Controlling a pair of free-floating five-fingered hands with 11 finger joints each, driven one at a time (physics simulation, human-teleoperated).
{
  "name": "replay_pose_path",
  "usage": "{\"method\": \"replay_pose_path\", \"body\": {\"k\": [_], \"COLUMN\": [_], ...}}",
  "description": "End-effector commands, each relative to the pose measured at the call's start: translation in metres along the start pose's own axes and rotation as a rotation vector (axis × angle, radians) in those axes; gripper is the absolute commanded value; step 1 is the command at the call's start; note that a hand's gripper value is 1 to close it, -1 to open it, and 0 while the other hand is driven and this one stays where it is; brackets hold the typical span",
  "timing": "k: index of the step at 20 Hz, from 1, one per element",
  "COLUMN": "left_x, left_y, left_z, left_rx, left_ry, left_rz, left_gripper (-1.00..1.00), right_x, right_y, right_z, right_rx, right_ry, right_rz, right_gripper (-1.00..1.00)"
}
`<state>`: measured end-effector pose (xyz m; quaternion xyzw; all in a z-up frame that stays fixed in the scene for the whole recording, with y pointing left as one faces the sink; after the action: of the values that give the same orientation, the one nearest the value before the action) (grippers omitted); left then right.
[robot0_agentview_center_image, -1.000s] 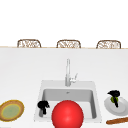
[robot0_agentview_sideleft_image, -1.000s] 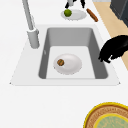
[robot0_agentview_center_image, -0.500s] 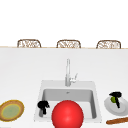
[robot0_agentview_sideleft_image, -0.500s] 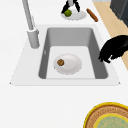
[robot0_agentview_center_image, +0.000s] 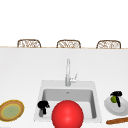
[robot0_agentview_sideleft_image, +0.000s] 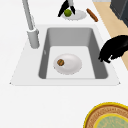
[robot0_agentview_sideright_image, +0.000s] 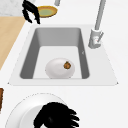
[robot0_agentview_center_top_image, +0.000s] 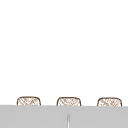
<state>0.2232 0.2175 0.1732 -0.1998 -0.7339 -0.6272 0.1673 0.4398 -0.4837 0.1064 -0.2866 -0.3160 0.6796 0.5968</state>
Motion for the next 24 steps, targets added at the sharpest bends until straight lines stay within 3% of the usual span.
{"method": "replay_pose_path", "body": {"k": [1,8,11,12,14,15,17,21,24], "left_x": [0.0,0.0,0.0,0.0,0.0,0.0,0.0,0.0,0.0], "left_y": [0.0,0.0,0.0,0.0,0.0,0.0,0.0,0.0,0.0], "left_z": [0.0,0.0,0.0,0.0,0.0,0.0,0.0,0.0,0.0], "left_rx": [0.0,0.0,0.0,0.0,0.0,0.0,0.0,0.0,0.0], "left_ry": [0.0,0.0,0.0,0.0,0.0,0.0,0.0,0.0,0.0], "left_rz": [0.0,0.0,0.0,0.0,0.0,0.0,0.0,0.0,0.0], "left_gripper": [0.0,0.0,0.0,0.0,0.0,0.0,0.0,0.0,0.0], "right_x": [-0.003,0.002,0.013,0.017,0.02,0.021,0.022,0.022,0.021], "right_y": [0.003,0.005,0.012,0.016,0.009,0.002,-0.008,-0.022,-0.028], "right_z": [-0.011,-0.01,-0.005,-0.002,0.0,-0.001,-0.001,-0.001,0.001], "right_rx": [0.04,-0.002,-0.035,-0.051,-0.085,-0.088,-0.073,-0.057,-0.068], "right_ry": [-0.005,0.01,0.039,0.051,0.071,0.074,0.079,0.103,0.131], "right_rz": [-0.006,-0.005,0.023,0.032,0.065,0.099,0.118,0.259,0.287], "right_gripper": [-1.0,-1.0,-1.0,1.0,1.0,1.0,1.0,1.0,1.0]}}
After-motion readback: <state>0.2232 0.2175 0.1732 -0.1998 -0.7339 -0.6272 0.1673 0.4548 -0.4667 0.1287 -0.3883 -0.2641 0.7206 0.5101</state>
